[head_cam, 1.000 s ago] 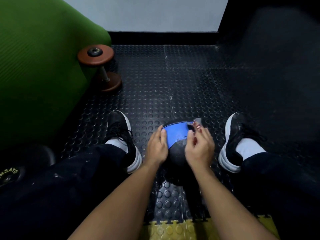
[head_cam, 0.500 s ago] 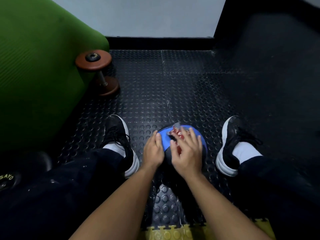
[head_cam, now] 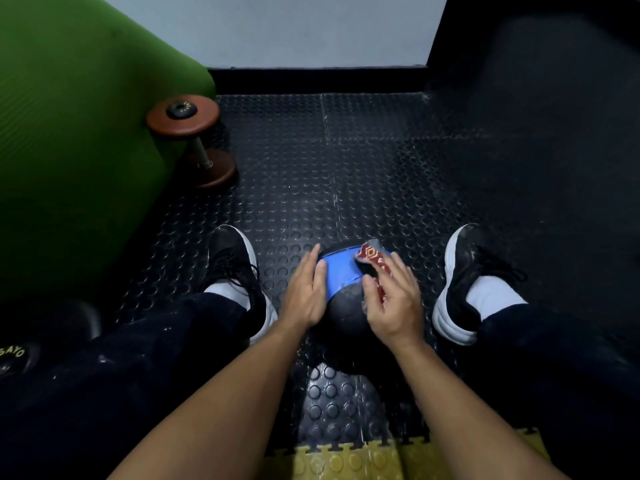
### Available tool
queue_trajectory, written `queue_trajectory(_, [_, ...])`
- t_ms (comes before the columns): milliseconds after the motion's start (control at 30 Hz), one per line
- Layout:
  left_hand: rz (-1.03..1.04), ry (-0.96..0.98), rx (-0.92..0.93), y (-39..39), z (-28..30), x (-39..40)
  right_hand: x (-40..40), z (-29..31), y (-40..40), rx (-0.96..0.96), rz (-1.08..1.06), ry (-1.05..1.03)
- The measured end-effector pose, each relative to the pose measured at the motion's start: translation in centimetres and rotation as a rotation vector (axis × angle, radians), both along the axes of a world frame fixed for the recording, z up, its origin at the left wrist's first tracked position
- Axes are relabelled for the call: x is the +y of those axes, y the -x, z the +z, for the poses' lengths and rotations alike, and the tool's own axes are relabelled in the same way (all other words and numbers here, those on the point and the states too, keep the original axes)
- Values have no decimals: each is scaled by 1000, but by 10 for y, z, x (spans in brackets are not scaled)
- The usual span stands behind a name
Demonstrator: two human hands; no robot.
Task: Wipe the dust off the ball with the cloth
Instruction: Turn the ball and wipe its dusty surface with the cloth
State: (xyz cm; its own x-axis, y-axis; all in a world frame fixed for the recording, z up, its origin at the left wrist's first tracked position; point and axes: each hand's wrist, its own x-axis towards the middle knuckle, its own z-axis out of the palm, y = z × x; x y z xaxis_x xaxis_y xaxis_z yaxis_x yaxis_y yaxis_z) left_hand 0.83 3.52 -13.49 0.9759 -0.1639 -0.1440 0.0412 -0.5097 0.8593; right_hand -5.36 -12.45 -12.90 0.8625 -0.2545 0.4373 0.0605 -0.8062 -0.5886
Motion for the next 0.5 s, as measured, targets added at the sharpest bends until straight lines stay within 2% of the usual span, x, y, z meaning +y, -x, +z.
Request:
queue_trajectory(100, [9, 38, 10, 0, -3, -6, 11, 6, -4, 50, -143, -33])
queue_trajectory(233, [49, 51, 29, -4, 0, -4, 34, 5, 23, 58, 38, 154])
queue_trajectory(300, [27, 38, 32, -4, 3, -2, 33, -2, 35, 36, 36, 183])
queue_trajectory(433, [6, 13, -14, 3, 2, -7, 17, 2, 18, 57, -300, -15])
queue_trajectory(500, [24, 13, -16, 4, 0, -9, 20, 12, 1, 75, -331, -67])
